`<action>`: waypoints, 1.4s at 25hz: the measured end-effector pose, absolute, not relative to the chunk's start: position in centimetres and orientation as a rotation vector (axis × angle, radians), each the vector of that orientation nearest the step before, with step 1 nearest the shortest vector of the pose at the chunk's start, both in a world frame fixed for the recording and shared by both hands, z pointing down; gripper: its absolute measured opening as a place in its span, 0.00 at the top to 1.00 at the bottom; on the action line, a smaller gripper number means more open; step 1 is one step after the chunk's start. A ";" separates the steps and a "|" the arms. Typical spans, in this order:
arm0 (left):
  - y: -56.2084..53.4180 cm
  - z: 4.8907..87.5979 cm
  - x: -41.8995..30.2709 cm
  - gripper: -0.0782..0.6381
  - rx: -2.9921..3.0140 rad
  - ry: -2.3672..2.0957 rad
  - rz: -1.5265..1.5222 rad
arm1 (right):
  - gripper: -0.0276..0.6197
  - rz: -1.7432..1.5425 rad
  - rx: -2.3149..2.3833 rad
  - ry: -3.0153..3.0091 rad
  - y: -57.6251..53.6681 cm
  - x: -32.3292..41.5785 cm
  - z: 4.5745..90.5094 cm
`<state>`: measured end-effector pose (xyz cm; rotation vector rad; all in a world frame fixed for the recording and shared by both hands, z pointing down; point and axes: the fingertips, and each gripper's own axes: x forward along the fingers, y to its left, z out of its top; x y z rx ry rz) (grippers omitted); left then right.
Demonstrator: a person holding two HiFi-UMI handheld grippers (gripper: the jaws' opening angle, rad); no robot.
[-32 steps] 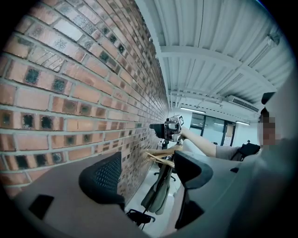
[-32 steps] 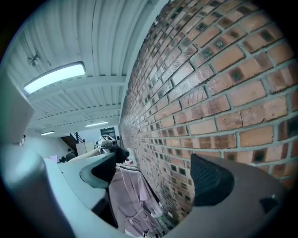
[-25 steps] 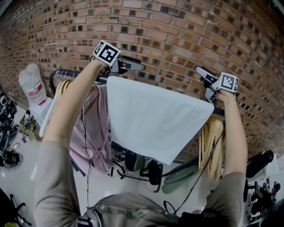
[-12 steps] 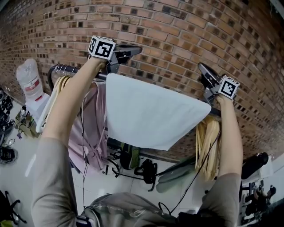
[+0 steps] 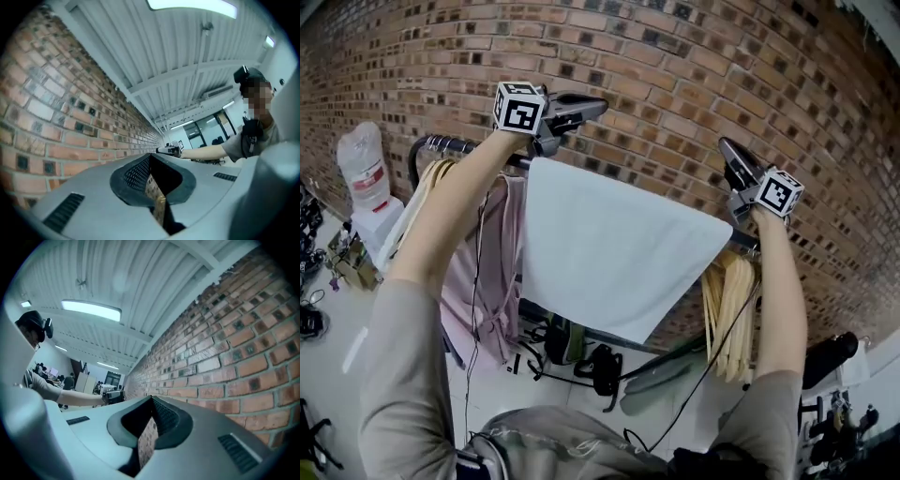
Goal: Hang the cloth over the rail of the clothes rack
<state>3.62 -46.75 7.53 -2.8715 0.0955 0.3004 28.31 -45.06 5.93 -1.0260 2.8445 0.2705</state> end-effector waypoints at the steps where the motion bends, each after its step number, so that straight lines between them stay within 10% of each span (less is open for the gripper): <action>1: -46.2 6.6 3.6 0.88 -2.836 0.113 0.321 | 0.94 0.318 -1.010 2.819 -44.4 28.3 4.7; 14: -34.5 2.2 -1.9 0.88 -2.807 0.042 0.253 | 0.94 0.454 -0.689 2.719 -30.3 26.6 -1.0; 35: -16.2 23.9 -9.6 0.88 -2.828 0.238 0.186 | 0.94 0.243 -1.018 2.576 -9.0 23.5 18.6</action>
